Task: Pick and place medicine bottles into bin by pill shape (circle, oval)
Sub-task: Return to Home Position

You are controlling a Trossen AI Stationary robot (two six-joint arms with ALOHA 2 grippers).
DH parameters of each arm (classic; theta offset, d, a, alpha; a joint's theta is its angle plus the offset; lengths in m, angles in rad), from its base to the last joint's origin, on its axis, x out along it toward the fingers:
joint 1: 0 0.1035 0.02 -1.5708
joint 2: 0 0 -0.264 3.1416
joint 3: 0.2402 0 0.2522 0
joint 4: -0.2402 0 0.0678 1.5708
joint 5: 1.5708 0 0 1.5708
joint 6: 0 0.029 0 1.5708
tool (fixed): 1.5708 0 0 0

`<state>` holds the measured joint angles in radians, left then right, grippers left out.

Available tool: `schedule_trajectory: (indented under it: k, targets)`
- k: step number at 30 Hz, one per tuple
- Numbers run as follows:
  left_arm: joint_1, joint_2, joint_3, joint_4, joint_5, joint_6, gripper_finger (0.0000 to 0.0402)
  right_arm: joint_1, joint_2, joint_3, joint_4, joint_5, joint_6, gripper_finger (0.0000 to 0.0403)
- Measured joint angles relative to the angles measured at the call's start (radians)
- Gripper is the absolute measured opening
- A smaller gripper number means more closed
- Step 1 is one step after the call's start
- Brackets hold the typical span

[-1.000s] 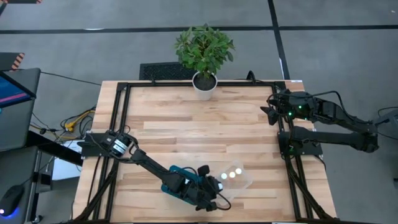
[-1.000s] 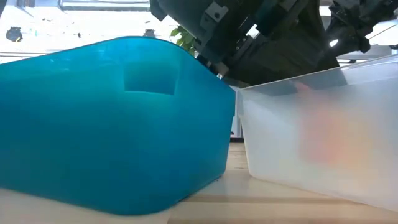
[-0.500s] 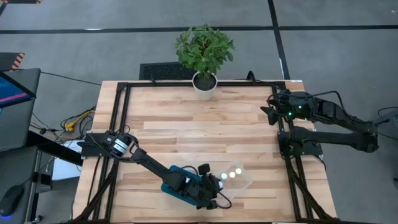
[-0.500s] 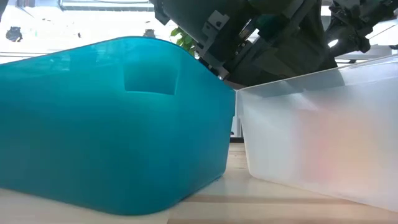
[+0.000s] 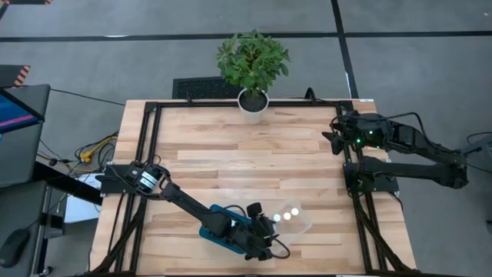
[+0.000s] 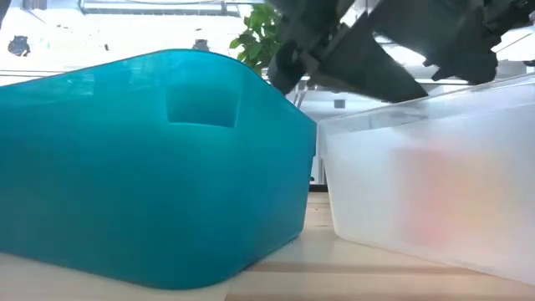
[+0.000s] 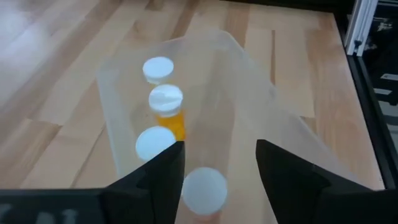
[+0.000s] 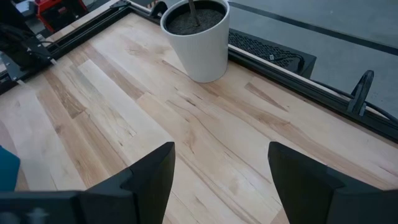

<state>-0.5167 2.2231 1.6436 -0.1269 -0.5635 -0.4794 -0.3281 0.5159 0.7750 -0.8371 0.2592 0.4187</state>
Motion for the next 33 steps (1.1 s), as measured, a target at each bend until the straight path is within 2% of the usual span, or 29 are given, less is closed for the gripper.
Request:
schedule_trajectory:
  k: [7, 12, 19, 24, 27, 31, 33]
  targets:
    - [0.000, -0.010, 0.101, -0.182, -0.002, 0.007, 0.0204, 0.000, 0.000, 0.000, 0.002, 0.000, 0.000, 0.0271]
    - [0.000, -0.064, 0.142, -0.321, -0.058, -0.009, 0.0204, 0.000, 0.000, 0.000, 0.012, 0.000, 0.000, 0.0271]
    - [0.005, -0.245, 0.169, -0.412, -0.154, 0.065, 0.0204, 0.000, 0.000, 0.000, 0.023, 0.001, 0.000, 0.0271]
    - [0.007, -0.405, 0.183, -0.398, -0.187, 0.148, 0.0204, 0.002, 0.000, 0.000, -0.043, -0.003, 0.024, 0.0271]
    - [0.013, -0.481, 0.182, -0.409, -0.168, 0.243, 0.0204, 0.006, 0.000, 0.000, -0.043, -0.025, 0.068, 0.0271]
    - [0.023, -0.567, 0.181, -0.348, -0.159, 0.267, 0.0204, 0.030, -0.007, 0.000, 0.113, -0.132, -0.052, 0.0271]
    - [0.040, -0.626, 0.181, -0.335, -0.075, 0.312, 0.0204, 0.036, -0.013, 0.000, 0.199, -0.219, -0.104, 0.0271]
